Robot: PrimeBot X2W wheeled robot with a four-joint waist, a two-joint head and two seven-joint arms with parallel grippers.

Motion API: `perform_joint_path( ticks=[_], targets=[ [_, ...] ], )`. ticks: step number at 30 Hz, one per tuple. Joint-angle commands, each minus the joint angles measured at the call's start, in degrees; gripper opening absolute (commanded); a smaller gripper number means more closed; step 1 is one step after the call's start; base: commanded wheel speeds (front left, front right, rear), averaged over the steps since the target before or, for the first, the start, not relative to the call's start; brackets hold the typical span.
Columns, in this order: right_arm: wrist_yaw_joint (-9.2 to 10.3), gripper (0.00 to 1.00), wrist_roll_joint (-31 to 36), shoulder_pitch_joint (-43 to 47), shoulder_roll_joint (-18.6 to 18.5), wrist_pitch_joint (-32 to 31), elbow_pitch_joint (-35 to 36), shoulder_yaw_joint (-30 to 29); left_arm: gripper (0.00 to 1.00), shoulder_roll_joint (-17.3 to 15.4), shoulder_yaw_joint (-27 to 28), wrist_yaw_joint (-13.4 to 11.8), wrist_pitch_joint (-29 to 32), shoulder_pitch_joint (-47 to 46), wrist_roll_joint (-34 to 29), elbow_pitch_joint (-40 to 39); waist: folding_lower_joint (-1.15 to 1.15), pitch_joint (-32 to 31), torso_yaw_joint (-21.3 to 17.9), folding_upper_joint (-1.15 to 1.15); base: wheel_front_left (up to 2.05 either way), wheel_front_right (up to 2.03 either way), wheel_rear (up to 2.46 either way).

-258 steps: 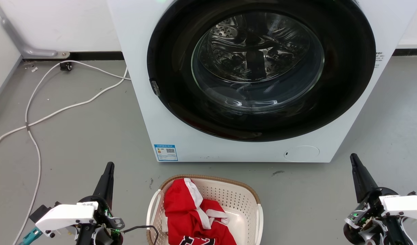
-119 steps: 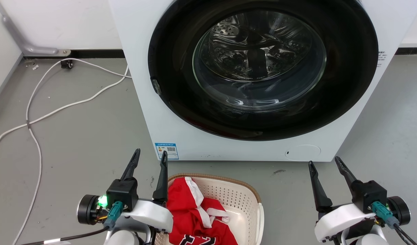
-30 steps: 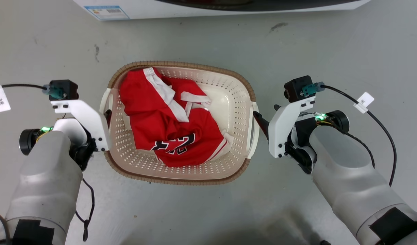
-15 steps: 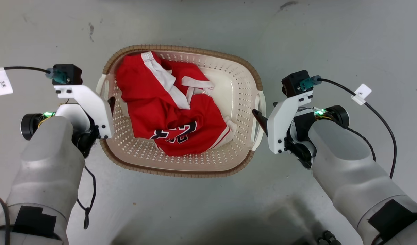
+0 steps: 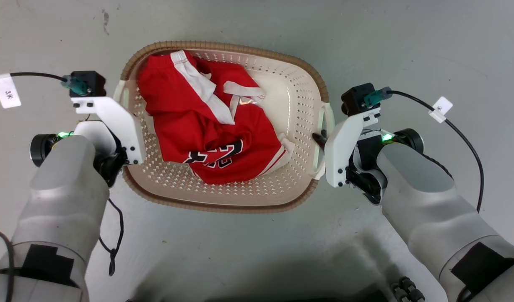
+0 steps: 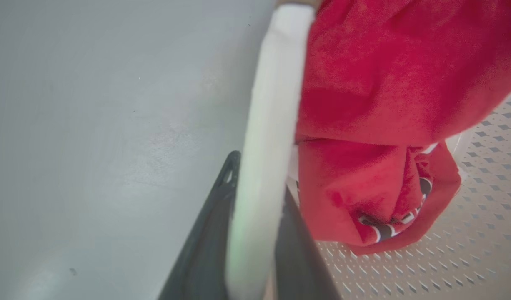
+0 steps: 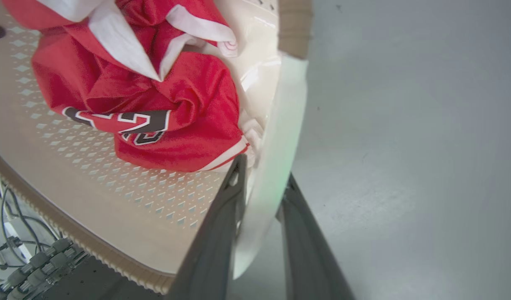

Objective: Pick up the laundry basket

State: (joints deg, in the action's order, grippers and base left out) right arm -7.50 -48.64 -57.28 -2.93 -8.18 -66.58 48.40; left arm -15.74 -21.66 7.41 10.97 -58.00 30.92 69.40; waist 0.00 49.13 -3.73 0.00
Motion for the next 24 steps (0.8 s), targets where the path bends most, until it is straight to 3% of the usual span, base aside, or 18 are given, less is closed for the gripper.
perform_joint_path(
  ticks=[1, 15, 24],
  targets=[
    [0.03, 0.0, -0.9, -1.0, 0.1, -0.1, 0.0, 0.9, 0.0, 0.3, -0.3, 0.1, -0.1, -0.6, 0.5, 0.3, 0.0, 0.1, 0.0, 0.0, 0.0, 0.0, 0.0],
    [-0.09, 0.0, -5.0, -1.3, 0.2, 0.9, -1.3, 4.5, 0.0, 1.4, -2.0, 0.0, 1.5, 0.0, 4.0, 0.5, 0.0, -0.9, 0.4, 0.0, 0.0, 0.0, 0.0],
    [-0.15, 0.0, -8.5, 1.3, 0.5, -1.1, -2.2, 6.5, 0.0, 3.6, -3.3, 0.0, 6.8, 2.8, 7.8, 1.2, 0.0, -7.1, 1.1, 0.0, 0.0, 0.0, 0.0]
  ],
)
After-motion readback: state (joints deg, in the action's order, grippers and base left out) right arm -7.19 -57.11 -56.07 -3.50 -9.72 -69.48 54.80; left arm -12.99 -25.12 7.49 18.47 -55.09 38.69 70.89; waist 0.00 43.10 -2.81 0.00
